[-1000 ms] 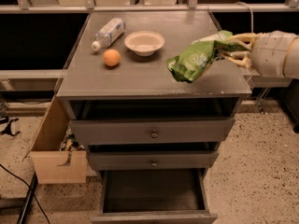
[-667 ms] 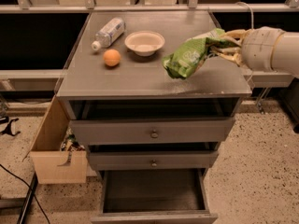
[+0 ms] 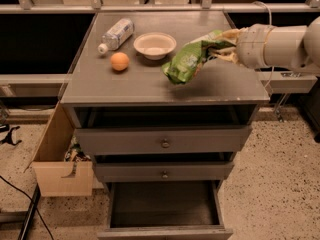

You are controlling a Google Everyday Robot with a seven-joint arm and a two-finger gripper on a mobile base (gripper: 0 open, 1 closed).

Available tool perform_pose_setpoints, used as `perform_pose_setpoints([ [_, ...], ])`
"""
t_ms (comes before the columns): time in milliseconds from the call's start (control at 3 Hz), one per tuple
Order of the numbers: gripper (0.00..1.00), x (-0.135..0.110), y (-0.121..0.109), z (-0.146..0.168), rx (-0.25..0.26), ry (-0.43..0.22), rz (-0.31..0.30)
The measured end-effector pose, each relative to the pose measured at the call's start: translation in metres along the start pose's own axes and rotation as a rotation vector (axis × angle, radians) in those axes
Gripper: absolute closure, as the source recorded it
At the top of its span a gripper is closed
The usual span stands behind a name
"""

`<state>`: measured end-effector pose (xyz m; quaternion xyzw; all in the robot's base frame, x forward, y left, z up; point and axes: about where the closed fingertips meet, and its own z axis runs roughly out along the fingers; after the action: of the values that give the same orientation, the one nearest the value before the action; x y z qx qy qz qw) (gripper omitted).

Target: Pick green rice chip bag from bottom drawer and place on counter

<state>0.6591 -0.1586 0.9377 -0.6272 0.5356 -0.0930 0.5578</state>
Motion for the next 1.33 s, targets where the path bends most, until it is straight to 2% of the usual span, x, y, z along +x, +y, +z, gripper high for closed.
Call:
perform_pose_setpoints([
  [667, 1.0, 0.007, 0.02, 0.03, -0.1, 0.041, -0.07],
  [1333, 1.0, 0.03, 0.033, 0.035, -0.205, 0.142, -0.187],
])
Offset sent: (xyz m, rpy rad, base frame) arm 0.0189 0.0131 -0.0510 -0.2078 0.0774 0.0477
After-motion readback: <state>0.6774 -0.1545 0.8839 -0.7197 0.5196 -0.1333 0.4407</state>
